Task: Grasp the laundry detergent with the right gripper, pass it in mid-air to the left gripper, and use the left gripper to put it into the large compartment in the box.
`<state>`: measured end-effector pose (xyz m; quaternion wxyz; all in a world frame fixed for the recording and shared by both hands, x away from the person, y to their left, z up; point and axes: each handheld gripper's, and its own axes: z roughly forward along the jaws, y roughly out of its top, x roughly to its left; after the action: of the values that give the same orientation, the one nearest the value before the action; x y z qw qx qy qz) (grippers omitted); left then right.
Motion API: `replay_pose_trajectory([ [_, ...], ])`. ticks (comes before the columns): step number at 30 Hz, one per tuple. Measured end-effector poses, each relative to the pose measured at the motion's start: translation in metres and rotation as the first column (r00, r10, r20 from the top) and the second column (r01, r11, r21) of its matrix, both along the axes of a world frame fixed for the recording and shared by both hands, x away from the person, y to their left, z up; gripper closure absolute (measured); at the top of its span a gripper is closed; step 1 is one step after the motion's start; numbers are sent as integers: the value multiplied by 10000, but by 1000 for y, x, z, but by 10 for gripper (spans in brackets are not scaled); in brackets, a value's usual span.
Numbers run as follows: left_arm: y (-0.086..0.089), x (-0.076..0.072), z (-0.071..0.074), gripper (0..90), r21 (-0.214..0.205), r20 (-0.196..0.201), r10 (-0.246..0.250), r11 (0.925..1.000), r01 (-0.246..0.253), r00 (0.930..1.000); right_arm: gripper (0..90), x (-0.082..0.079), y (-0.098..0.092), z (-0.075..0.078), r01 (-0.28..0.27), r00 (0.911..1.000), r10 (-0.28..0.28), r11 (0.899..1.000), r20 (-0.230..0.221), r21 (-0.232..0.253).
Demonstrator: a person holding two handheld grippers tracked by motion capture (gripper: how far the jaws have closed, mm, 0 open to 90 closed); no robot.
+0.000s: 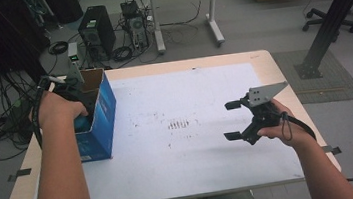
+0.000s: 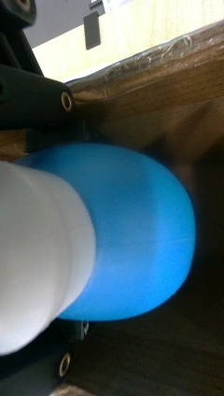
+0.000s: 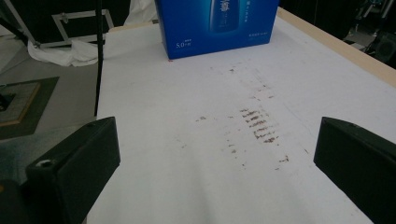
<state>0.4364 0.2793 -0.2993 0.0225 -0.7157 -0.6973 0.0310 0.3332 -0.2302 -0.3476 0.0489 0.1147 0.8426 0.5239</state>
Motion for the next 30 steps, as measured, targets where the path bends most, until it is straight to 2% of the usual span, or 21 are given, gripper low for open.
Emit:
replay_pose_trajectory([
  [4,0,0,-1,380,3,-29,2,10000,-1,10000,5,0,0,-1,1,10000,-1,10000,-20,9],
  [8,1,0,-1,378,-20,102,-14,10000,14,9999,5,0,1,-2,-6,10000,6,10000,-29,6],
  [20,0,-1,-2,375,-20,37,86,10000,-86,10000,5,0,2,-1,-80,10000,80,10000,-16,23],
  [25,4,-2,-1,346,-373,9,560,9977,-559,9984,5,-1,1,-1,-84,10000,84,10000,-7,22],
  [30,5,-4,2,338,-398,115,473,9981,-468,9988,5,0,1,-1,-104,9999,104,9999,0,32],
])
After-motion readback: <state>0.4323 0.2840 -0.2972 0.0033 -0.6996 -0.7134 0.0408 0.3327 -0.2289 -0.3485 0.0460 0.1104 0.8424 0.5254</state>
